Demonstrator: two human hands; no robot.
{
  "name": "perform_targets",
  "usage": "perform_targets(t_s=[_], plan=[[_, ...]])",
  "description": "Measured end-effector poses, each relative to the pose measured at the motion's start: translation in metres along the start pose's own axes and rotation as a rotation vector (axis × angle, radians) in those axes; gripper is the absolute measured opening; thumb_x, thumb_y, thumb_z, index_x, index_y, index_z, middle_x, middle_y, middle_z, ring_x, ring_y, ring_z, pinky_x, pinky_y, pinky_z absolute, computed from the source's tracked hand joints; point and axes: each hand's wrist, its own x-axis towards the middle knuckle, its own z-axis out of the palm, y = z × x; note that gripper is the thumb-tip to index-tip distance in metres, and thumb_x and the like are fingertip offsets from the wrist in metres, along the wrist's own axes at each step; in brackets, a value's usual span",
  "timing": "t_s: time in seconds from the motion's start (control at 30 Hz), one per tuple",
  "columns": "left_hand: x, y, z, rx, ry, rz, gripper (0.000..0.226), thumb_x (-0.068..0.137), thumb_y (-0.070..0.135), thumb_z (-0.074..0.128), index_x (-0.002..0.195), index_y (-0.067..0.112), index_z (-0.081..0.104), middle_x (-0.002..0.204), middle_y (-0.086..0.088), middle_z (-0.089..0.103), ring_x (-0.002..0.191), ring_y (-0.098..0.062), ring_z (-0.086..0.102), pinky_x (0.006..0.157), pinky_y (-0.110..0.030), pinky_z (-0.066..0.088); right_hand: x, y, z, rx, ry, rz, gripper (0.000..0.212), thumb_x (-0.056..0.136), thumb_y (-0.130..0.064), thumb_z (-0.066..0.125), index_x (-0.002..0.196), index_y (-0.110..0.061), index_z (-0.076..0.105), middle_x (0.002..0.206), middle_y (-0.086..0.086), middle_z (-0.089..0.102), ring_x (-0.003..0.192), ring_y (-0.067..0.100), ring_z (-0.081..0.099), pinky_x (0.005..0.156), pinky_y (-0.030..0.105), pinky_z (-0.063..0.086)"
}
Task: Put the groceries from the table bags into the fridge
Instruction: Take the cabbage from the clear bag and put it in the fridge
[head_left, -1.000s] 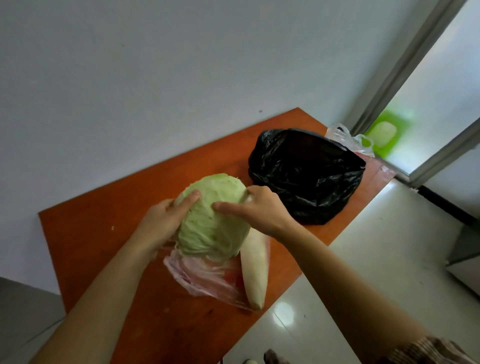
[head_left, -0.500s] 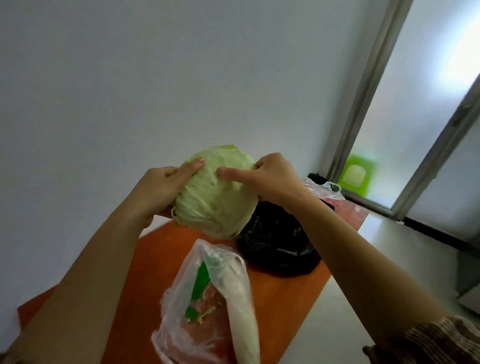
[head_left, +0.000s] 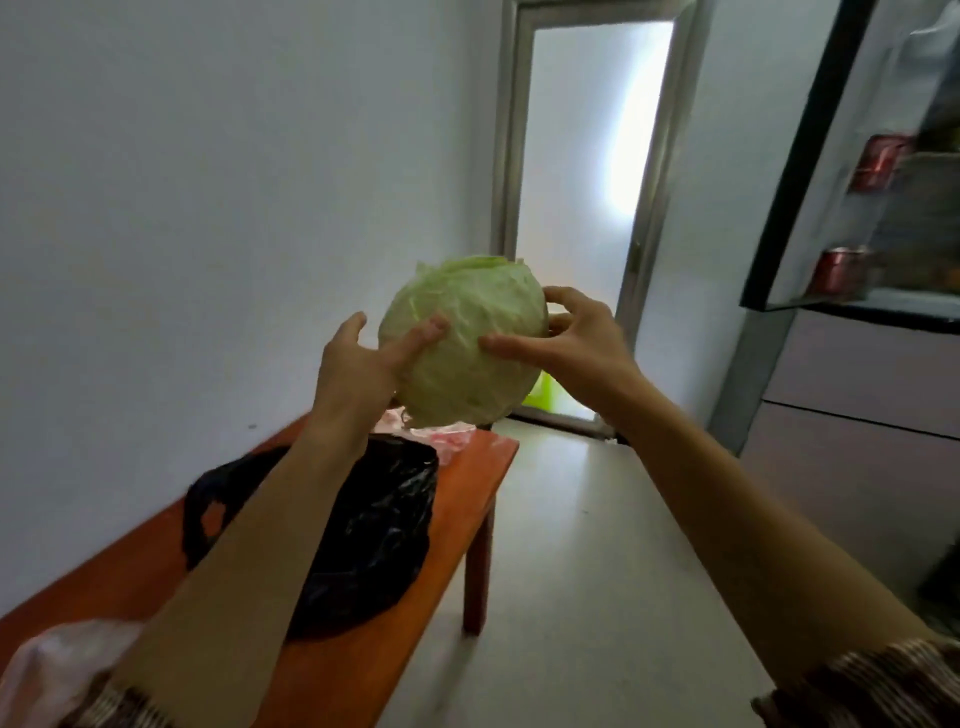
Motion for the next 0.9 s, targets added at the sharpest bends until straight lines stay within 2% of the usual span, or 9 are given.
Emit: perform_targets(t_s=[0.07, 0.1, 0.2, 0.27, 0.4, 0.53, 0.63, 0.73, 0.9], plan=[[-0.006, -0.001, 0.068, -0.039, -0.062, -0.003, 0.123, 0.051, 0.061, 0.083, 0.148, 0.009, 0.027, 0.136, -0.014, 0.053, 0.107, -0.029, 0.064, 0.081, -0.045, 0.059, -0.003, 0.02, -0.065, -0.017, 0.044, -0.012, 0.095, 0.04, -0.052, 0.09, 0.122, -0.016, 0.059, 0.102, 0.007, 0.072, 0.092, 0.02, 0.071, 0.079, 0.041, 0.06], [-0.009, -0.002, 0.103, -0.061, -0.097, -0.006, 0.118, 0.052, 0.059, 0.084, 0.145, 0.006, 0.033, 0.13, -0.014, 0.058, 0.103, -0.028, 0.066, 0.078, -0.043, 0.059, -0.005, 0.03, -0.099, -0.022, 0.066, -0.014, 0.096, 0.039, -0.052, 0.091, 0.123, -0.015, 0.059, 0.102, 0.007, 0.072, 0.092, 0.02, 0.071, 0.079, 0.041, 0.06], [-0.022, -0.003, 0.205, -0.134, -0.215, -0.006, 0.068, 0.063, 0.045, 0.082, 0.117, 0.007, 0.065, 0.102, -0.008, 0.073, 0.084, -0.022, 0.072, 0.064, -0.033, 0.06, -0.012, 0.058, -0.198, -0.05, 0.126, -0.007, 0.095, 0.039, -0.053, 0.089, 0.121, -0.017, 0.058, 0.104, 0.007, 0.071, 0.092, 0.02, 0.071, 0.079, 0.04, 0.06], [-0.027, 0.002, 0.272, -0.157, -0.279, -0.017, 0.053, 0.066, 0.041, 0.082, 0.107, 0.009, 0.07, 0.094, -0.004, 0.074, 0.079, -0.019, 0.073, 0.063, -0.033, 0.06, -0.013, 0.074, -0.261, -0.087, 0.153, -0.003, 0.097, 0.04, -0.054, 0.089, 0.123, -0.015, 0.056, 0.108, 0.008, 0.069, 0.095, 0.02, 0.07, 0.078, 0.039, 0.06], [-0.026, 0.012, 0.398, -0.209, -0.428, -0.049, 0.06, 0.055, 0.043, 0.083, 0.104, 0.009, 0.071, 0.091, -0.006, 0.075, 0.074, -0.02, 0.073, 0.057, -0.029, 0.056, -0.01, 0.105, -0.375, -0.14, 0.251, 0.045, 0.09, 0.047, -0.041, 0.09, 0.124, -0.01, 0.054, 0.111, 0.008, 0.066, 0.098, 0.021, 0.068, 0.078, 0.04, 0.06], [-0.015, 0.011, 0.515, -0.245, -0.587, -0.05, 0.039, 0.073, 0.026, 0.078, 0.107, 0.009, 0.07, 0.09, -0.005, 0.073, 0.074, -0.019, 0.068, 0.058, -0.026, 0.054, 0.002, 0.141, -0.478, -0.21, 0.357, 0.065, 0.087, 0.052, -0.038, 0.091, 0.126, -0.011, 0.054, 0.115, 0.004, 0.065, 0.101, 0.018, 0.066, 0.078, 0.035, 0.06], [0.001, 0.003, 0.598, -0.236, -0.717, -0.021, 0.05, 0.071, 0.027, 0.078, 0.117, 0.01, 0.066, 0.102, -0.005, 0.071, 0.089, -0.021, 0.068, 0.069, -0.03, 0.054, 0.017, 0.173, -0.548, -0.252, 0.429, 0.072, 0.077, 0.058, -0.029, 0.091, 0.124, -0.011, 0.056, 0.112, 0.002, 0.066, 0.1, 0.015, 0.065, 0.077, 0.03, 0.06], [0.026, -0.002, 0.684, -0.233, -0.788, 0.017, 0.045, 0.076, 0.022, 0.075, 0.119, 0.012, 0.065, 0.107, -0.004, 0.071, 0.097, -0.022, 0.067, 0.078, -0.034, 0.056, 0.05, 0.207, -0.614, -0.307, 0.481, 0.096, 0.075, 0.056, -0.031, 0.091, 0.12, -0.013, 0.055, 0.111, 0.003, 0.065, 0.098, 0.017, 0.066, 0.079, 0.033, 0.06], [0.09, -0.013, 0.835, -0.272, -0.863, 0.042, 0.035, 0.077, 0.017, 0.074, 0.111, 0.014, 0.069, 0.1, -0.003, 0.074, 0.088, -0.019, 0.072, 0.07, -0.029, 0.057, 0.127, 0.266, -0.725, -0.38, 0.544, 0.119, 0.072, 0.053, -0.036, 0.092, 0.114, -0.02, 0.056, 0.109, 0.001, 0.065, 0.097, 0.015, 0.065, 0.081, 0.034, 0.059]])
